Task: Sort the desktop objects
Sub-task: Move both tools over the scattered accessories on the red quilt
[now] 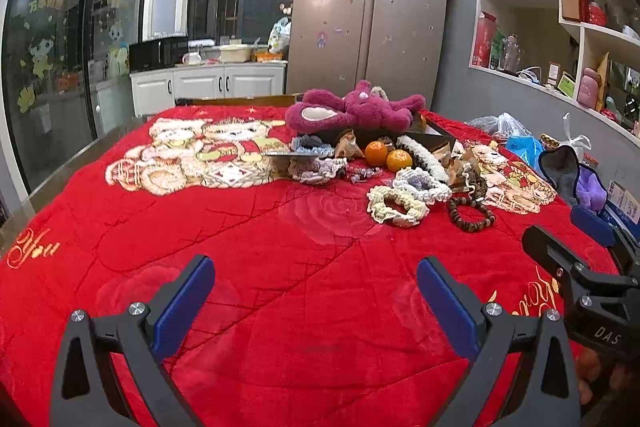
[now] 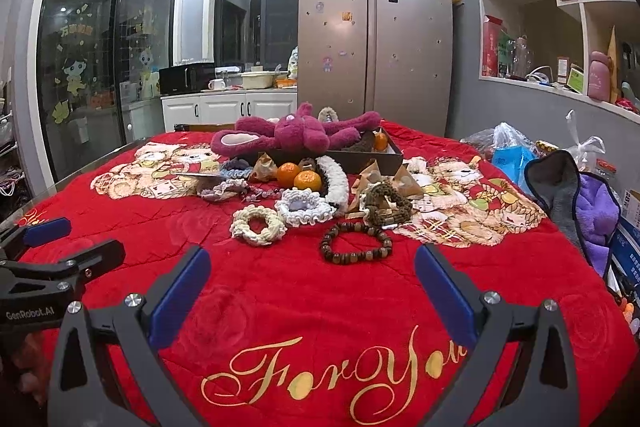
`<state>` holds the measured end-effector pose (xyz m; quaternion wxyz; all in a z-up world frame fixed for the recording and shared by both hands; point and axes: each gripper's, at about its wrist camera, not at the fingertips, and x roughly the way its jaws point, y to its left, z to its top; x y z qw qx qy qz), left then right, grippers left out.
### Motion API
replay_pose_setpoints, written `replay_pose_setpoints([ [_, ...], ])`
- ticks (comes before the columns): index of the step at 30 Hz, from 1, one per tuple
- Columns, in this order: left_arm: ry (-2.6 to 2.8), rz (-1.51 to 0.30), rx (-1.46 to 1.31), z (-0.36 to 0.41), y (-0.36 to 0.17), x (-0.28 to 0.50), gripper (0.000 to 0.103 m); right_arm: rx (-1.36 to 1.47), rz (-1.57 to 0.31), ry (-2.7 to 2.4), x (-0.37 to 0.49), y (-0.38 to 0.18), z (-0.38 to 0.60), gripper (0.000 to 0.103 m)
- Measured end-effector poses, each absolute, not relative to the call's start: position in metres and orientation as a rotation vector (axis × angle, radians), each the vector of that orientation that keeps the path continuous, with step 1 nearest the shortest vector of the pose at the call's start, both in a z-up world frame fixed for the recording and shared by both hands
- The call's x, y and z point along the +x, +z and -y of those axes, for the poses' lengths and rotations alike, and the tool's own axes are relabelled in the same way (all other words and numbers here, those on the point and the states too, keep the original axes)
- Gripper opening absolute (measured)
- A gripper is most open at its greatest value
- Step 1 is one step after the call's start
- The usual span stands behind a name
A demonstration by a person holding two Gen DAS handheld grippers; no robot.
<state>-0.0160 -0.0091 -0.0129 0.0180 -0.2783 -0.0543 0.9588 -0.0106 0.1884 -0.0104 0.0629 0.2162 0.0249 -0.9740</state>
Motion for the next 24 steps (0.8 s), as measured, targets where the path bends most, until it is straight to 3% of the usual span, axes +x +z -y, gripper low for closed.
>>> replay_pose_setpoints([
  [6,2.966,0.211,-0.88,0.014,-0.014,-0.016,0.103,0.664,-0.061,-2.982,-0.011,-0.01,-0.191,0.103],
  [15,2.889,0.12,-1.004,-0.005,-0.02,-0.037,0.103,0.626,0.07,-2.908,-0.009,-0.006,-0.207,0.103],
  [24,2.802,0.291,-1.099,-0.006,-0.01,-0.084,0.103,0.734,0.112,-2.889,-0.04,-0.002,-0.216,0.103],
])
